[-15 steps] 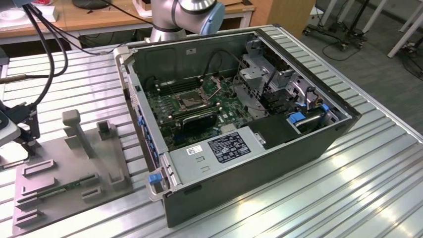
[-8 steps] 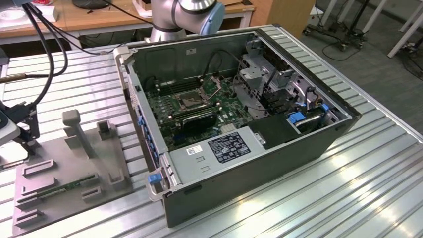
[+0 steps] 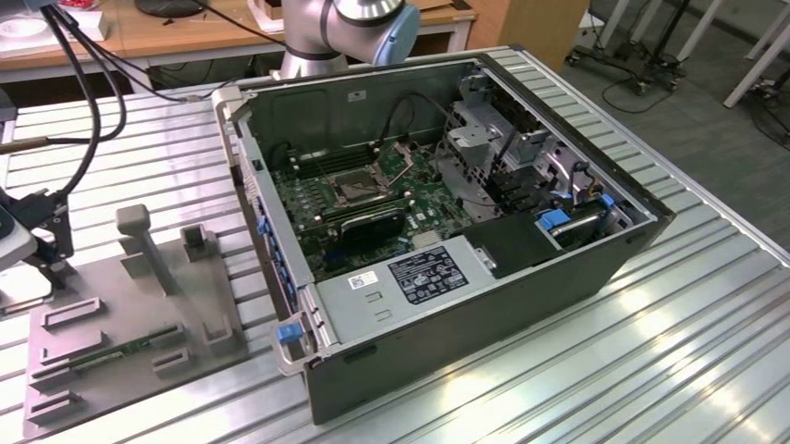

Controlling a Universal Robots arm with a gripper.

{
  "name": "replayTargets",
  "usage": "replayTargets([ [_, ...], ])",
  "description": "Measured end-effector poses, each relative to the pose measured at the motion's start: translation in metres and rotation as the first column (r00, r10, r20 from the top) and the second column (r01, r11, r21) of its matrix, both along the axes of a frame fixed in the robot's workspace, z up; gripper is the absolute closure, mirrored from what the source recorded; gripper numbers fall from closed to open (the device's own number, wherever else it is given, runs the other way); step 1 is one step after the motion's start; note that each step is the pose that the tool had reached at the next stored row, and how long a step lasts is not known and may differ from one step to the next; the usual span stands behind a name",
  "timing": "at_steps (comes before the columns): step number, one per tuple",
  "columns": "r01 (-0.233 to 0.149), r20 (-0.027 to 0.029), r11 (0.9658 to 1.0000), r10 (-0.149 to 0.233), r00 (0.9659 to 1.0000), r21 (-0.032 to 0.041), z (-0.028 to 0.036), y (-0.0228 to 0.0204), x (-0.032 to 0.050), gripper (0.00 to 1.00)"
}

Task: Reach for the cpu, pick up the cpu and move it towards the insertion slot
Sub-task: 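Pick up the cpu and move it towards the insertion slot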

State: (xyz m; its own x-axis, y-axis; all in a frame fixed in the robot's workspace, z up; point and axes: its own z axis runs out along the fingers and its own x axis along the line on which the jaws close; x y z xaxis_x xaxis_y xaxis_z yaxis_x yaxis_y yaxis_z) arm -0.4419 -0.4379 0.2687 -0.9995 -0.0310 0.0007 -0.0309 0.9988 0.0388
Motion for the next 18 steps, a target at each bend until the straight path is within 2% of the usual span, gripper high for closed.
replayTargets([
  [18, 0.000, 0.0001, 1.0000, 0.000, 1.0000, 0.0001, 0.0129, 0.0000, 0.0000, 0.45],
])
